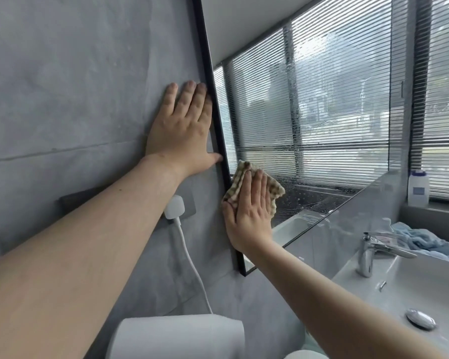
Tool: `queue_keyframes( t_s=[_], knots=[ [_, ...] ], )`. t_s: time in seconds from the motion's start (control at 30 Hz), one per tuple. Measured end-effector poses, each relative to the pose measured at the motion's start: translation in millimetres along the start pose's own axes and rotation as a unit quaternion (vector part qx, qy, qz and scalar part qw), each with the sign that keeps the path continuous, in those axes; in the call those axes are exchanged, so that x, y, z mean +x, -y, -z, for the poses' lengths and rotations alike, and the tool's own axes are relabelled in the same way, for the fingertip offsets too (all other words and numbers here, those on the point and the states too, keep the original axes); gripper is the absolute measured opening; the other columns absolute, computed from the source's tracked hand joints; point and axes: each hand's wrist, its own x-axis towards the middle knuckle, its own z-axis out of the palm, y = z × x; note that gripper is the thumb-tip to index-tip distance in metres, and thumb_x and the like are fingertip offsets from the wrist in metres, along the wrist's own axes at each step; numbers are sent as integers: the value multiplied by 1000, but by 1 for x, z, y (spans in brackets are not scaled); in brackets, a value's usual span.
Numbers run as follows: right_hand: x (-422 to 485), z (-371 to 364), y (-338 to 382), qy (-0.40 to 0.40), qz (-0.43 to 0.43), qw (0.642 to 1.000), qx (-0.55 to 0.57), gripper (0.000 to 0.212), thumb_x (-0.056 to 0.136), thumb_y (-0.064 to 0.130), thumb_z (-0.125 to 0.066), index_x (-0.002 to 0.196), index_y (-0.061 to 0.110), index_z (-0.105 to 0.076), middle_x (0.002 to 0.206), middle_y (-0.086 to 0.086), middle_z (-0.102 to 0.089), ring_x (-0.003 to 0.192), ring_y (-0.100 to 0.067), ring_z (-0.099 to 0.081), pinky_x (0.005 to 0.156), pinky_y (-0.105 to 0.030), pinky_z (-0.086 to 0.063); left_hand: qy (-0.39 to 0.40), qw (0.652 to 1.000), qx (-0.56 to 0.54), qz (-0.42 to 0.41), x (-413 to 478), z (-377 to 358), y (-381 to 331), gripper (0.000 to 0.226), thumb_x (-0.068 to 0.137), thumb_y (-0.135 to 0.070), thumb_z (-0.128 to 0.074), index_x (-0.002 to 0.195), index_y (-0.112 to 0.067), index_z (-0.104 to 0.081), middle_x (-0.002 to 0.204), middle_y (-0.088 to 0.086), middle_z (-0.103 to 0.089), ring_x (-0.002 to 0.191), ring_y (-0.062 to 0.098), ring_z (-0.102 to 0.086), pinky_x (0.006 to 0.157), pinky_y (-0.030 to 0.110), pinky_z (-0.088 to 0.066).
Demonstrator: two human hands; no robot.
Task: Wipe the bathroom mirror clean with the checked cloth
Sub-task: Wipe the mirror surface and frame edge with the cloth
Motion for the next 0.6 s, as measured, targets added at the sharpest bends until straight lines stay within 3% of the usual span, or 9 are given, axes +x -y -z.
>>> queue_keyframes(
  t_s=[0.13,0.27,0.43,0.6],
  knots=[
    [-16,-11,-15,-15,25,999,-19,80,97,48,-32,155,13,10,165,-19,-2,153,-29,8,124,-45,2,3,1000,-4,-1,0,1,-1,118,77,-85,-39,158,-5,-8,167,16,-4,154,32,-2,123,53,6],
    [-45,-23,-26,-20,7,1000,-18,80,98,49,-31,156,21,17,164,-16,-3,153,-27,5,124,-42,1,8,1000,-4,-1,0,2,-1,117,78,-85,-39,158,-6,-6,167,15,-1,154,31,1,123,52,7],
    [-108,-44,-46,-1,-33,999,-9,71,103,53,-18,158,17,10,166,-9,3,154,-24,5,122,-40,-3,13,1000,-11,-1,1,2,0,118,77,-85,-41,158,-6,-5,167,14,-1,154,30,2,123,52,8],
    [-143,-49,-67,21,-21,999,-19,69,104,53,-16,158,20,10,165,2,18,153,-22,6,122,-30,4,21,1000,-1,-2,0,4,1,119,78,-86,-39,158,-7,-3,167,14,1,154,30,4,121,51,11]
  ],
)
